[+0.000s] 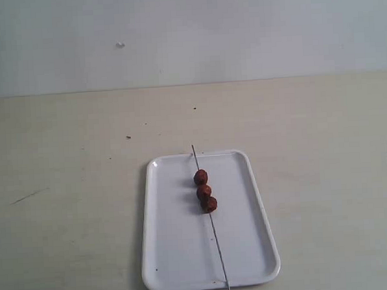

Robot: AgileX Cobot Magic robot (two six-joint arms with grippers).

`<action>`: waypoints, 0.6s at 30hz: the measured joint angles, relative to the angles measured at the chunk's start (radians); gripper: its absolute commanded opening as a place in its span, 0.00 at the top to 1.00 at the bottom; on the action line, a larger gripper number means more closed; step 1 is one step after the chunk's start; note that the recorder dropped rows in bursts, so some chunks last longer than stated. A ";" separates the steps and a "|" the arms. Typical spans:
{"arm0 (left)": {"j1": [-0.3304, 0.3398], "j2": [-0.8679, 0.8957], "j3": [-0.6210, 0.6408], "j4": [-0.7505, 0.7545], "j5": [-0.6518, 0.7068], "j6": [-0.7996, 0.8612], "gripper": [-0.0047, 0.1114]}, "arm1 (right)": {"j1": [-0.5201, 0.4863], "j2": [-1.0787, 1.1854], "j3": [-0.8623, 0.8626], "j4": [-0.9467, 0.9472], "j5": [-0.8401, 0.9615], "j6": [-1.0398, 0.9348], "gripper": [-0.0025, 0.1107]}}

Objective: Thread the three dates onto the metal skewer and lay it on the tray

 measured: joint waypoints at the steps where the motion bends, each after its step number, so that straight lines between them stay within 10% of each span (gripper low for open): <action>1: 0.012 0.000 0.005 0.120 -0.021 -0.141 0.96 | 0.000 0.000 0.000 0.000 0.000 0.000 0.98; 8: 0.122 -0.078 0.144 0.970 -0.118 -0.924 0.96 | 0.000 0.000 0.000 0.000 0.000 0.000 0.98; 18: 0.163 -0.226 0.222 1.214 -0.190 -1.032 0.96 | 0.000 0.000 0.000 0.000 0.000 0.000 0.98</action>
